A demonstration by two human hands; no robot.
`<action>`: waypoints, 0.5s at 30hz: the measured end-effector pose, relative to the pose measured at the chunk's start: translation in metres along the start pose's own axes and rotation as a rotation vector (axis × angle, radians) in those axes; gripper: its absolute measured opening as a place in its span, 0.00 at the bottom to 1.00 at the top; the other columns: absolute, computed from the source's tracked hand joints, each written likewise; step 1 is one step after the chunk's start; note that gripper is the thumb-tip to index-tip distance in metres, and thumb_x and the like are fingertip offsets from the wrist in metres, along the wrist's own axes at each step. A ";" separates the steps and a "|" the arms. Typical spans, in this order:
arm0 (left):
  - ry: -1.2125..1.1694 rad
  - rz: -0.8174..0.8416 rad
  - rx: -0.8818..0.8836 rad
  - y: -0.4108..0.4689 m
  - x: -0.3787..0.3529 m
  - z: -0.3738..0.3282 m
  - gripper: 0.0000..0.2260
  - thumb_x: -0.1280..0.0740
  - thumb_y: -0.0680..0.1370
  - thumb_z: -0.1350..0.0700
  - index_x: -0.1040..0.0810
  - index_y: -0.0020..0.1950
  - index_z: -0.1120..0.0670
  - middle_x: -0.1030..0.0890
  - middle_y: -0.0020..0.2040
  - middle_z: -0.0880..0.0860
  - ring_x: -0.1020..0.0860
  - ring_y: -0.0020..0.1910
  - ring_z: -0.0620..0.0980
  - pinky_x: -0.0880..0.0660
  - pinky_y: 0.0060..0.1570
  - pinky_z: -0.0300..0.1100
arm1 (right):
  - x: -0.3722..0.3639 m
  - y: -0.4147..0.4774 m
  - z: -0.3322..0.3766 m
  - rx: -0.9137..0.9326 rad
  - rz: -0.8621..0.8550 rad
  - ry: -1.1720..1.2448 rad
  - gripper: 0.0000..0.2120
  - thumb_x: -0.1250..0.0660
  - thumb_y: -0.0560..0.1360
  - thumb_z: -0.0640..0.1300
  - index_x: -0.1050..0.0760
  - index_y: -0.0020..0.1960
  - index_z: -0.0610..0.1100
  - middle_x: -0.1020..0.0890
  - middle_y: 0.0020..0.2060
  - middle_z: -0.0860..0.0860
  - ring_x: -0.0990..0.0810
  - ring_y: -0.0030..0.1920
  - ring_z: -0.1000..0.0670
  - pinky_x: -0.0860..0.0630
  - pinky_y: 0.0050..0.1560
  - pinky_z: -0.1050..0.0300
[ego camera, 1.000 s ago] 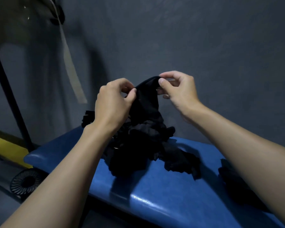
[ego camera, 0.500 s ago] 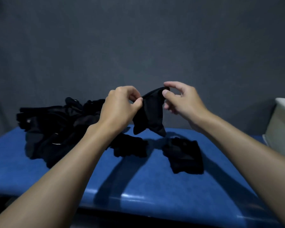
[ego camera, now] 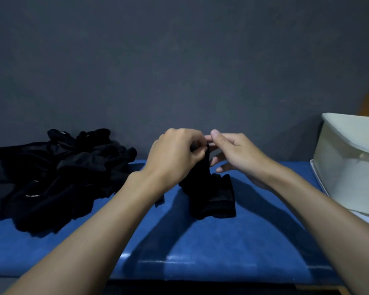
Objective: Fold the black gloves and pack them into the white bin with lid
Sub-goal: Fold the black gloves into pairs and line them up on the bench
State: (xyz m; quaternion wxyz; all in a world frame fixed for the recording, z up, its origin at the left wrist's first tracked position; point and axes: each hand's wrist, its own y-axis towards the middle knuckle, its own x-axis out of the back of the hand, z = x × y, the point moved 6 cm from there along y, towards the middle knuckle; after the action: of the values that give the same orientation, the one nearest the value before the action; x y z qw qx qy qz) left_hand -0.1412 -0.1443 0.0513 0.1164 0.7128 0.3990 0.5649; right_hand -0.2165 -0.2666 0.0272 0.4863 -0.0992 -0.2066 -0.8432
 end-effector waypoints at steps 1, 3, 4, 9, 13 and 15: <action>0.008 0.010 0.000 0.000 -0.002 0.000 0.06 0.34 0.74 0.48 0.18 0.46 0.47 0.16 0.42 0.46 0.19 0.43 0.53 0.22 0.43 0.51 | 0.000 -0.002 -0.002 -0.016 0.006 0.019 0.17 0.45 0.83 0.53 0.19 0.57 0.48 0.17 0.51 0.49 0.20 0.38 0.51 0.20 0.45 0.50; -0.007 0.034 0.003 0.001 -0.008 -0.001 0.07 0.34 0.74 0.47 0.18 0.45 0.47 0.17 0.40 0.45 0.19 0.42 0.51 0.22 0.43 0.50 | 0.001 -0.004 -0.007 -0.018 -0.011 0.048 0.19 0.45 0.83 0.52 0.18 0.55 0.42 0.16 0.48 0.46 0.19 0.37 0.49 0.20 0.45 0.51; -0.037 0.043 0.010 0.002 -0.010 -0.001 0.07 0.34 0.74 0.46 0.17 0.44 0.46 0.16 0.39 0.44 0.19 0.40 0.48 0.22 0.42 0.49 | 0.003 -0.005 -0.009 -0.011 -0.042 0.061 0.19 0.44 0.83 0.51 0.18 0.53 0.40 0.16 0.45 0.44 0.18 0.37 0.49 0.20 0.45 0.52; -0.262 -0.093 0.118 0.003 -0.005 0.012 0.06 0.32 0.78 0.50 0.17 0.43 0.48 0.18 0.38 0.43 0.24 0.32 0.39 0.28 0.38 0.38 | 0.019 -0.010 -0.025 -0.012 -0.223 0.181 0.14 0.36 0.80 0.48 0.18 0.44 0.38 0.15 0.42 0.40 0.15 0.43 0.43 0.18 0.50 0.50; -0.429 0.014 0.353 -0.006 -0.032 0.051 0.20 0.27 0.75 0.47 0.24 0.65 0.50 0.23 0.57 0.47 0.22 0.51 0.46 0.24 0.54 0.43 | 0.025 -0.018 -0.029 0.016 -0.286 0.208 0.02 0.27 0.74 0.41 0.20 0.45 0.43 0.17 0.42 0.46 0.17 0.41 0.50 0.20 0.43 0.55; -0.563 0.152 0.455 -0.015 -0.049 0.059 0.35 0.24 0.69 0.42 0.30 0.72 0.52 0.22 0.63 0.48 0.22 0.59 0.46 0.25 0.63 0.45 | 0.028 -0.021 -0.031 0.017 -0.327 0.260 0.06 0.28 0.73 0.35 0.22 0.45 0.45 0.20 0.43 0.46 0.20 0.41 0.51 0.23 0.41 0.56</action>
State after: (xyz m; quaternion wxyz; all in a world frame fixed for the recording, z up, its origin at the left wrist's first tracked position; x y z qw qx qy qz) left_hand -0.0964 -0.1523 -0.0129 0.0178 0.8756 0.4125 0.2508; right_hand -0.2476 -0.2931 0.0044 0.3664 0.0492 -0.1624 -0.9148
